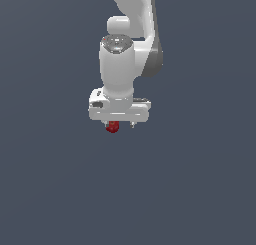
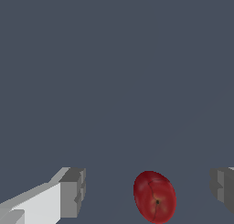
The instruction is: Pick up the object and move it to a goal position.
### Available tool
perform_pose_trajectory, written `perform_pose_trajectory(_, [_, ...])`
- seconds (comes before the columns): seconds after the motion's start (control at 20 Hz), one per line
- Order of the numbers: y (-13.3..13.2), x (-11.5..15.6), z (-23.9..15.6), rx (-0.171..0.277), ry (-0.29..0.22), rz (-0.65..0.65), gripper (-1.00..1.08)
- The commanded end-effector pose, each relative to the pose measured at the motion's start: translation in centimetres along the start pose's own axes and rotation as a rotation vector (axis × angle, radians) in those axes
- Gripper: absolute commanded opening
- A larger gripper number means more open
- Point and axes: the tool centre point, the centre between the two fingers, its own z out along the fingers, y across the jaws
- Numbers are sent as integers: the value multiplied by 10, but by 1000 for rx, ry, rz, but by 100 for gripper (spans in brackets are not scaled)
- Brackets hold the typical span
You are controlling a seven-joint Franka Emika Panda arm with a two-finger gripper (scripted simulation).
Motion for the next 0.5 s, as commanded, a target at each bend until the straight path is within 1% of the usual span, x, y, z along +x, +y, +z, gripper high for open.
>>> perform_pose_trajectory(0.0, [0, -1, 2, 1, -2, 0, 100])
perform_pose_trajectory(0.25, [5, -10, 12, 3, -8, 13, 100])
perform_pose_trajectory(0.45, [13, -24, 27, 7, -17, 32, 100])
